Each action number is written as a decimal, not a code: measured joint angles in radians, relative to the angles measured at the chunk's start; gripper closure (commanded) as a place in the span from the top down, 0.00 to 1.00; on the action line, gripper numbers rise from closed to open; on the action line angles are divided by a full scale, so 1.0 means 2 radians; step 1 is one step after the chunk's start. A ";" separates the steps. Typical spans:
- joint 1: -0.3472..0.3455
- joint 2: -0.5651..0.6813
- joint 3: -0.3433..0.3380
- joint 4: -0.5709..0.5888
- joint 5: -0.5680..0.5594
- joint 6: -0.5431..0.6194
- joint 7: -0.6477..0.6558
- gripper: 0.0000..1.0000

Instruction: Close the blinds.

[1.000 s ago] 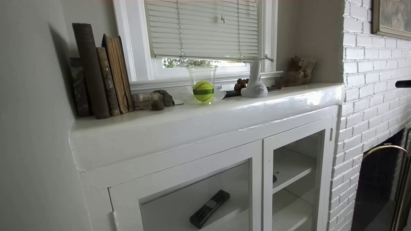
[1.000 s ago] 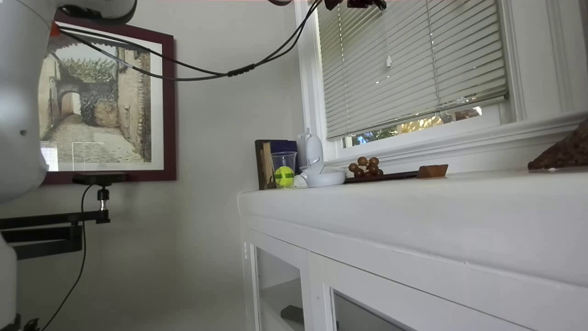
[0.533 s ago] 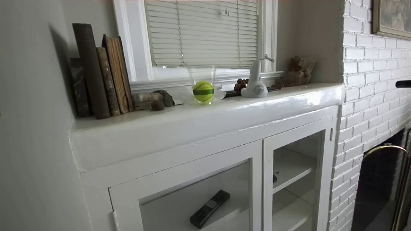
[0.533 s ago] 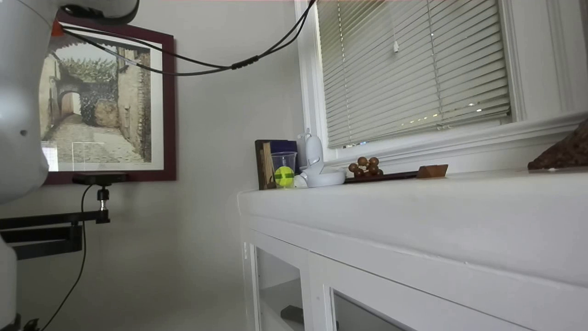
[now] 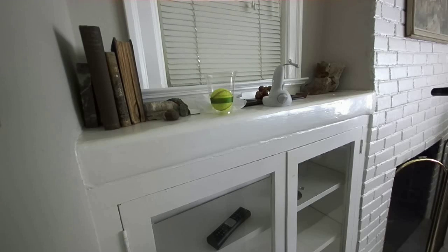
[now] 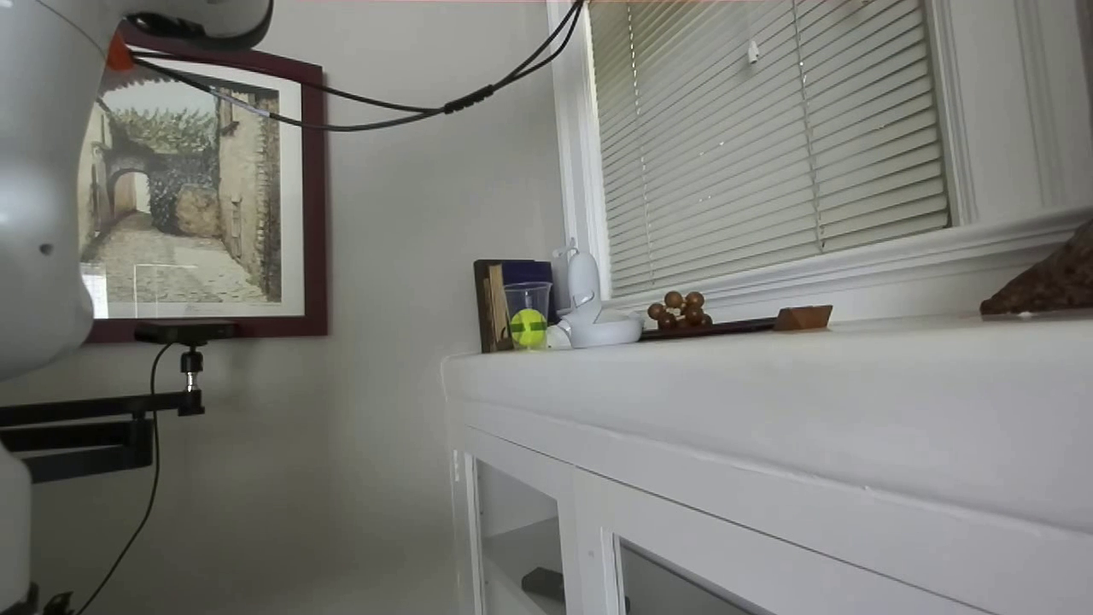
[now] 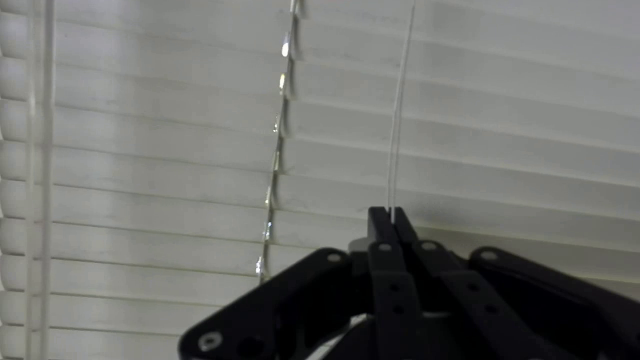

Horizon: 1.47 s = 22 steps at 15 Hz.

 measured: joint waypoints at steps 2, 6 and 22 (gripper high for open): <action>-0.003 0.004 -0.001 0.006 0.000 0.003 0.000 0.00; -0.003 0.007 0.000 0.012 0.000 0.003 0.000 0.40; 0.023 -0.079 -0.018 0.023 -0.129 -0.431 0.047 1.00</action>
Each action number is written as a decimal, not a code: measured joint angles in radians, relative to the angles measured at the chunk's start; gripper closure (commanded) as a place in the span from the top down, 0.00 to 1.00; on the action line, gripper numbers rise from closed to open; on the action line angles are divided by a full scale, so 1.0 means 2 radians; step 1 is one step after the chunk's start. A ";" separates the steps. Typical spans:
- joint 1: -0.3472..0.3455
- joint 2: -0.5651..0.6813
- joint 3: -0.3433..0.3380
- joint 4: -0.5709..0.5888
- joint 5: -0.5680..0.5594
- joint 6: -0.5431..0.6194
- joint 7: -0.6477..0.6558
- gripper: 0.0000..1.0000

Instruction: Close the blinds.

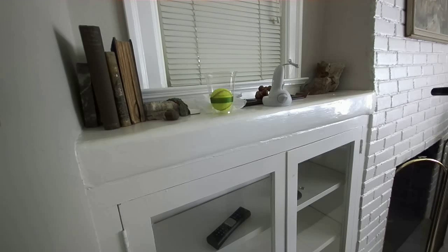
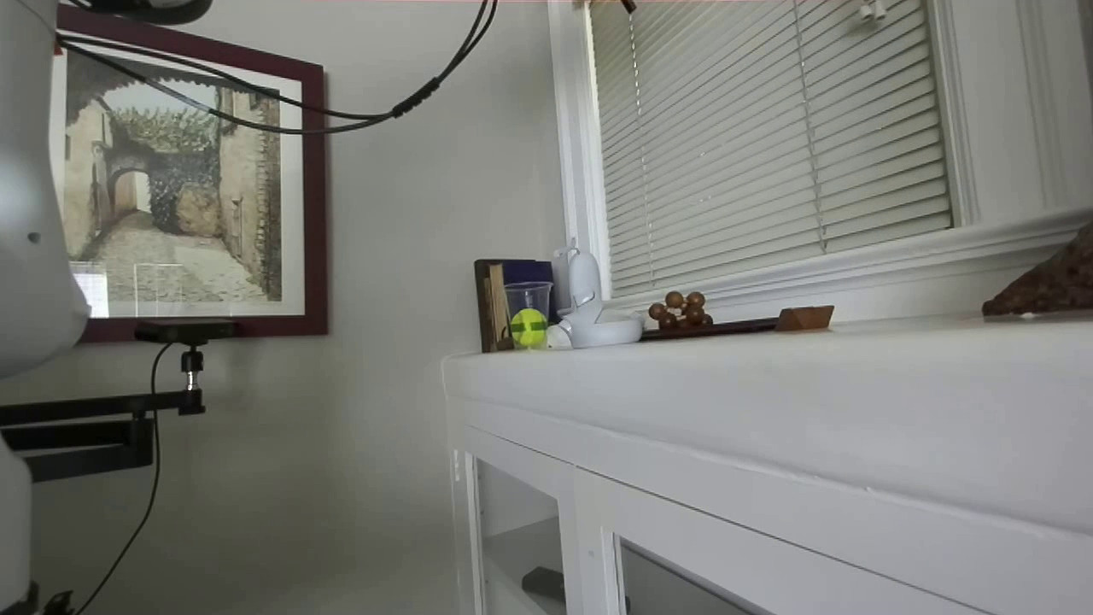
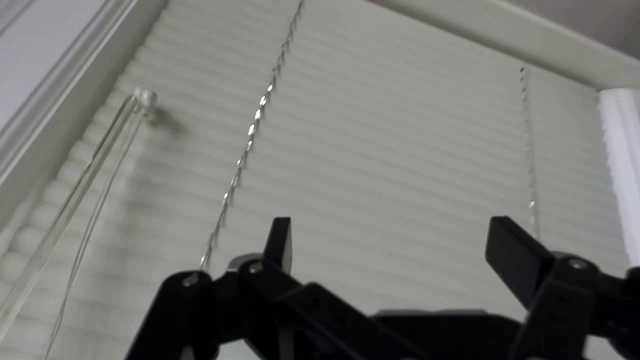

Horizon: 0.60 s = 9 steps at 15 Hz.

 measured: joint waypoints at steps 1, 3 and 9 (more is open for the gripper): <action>0.000 -0.001 0.000 0.002 0.006 -0.025 0.001 1.00; -0.001 -0.002 -0.001 0.003 0.016 -0.067 0.004 1.00; -0.001 -0.001 -0.001 0.003 0.017 -0.070 0.004 1.00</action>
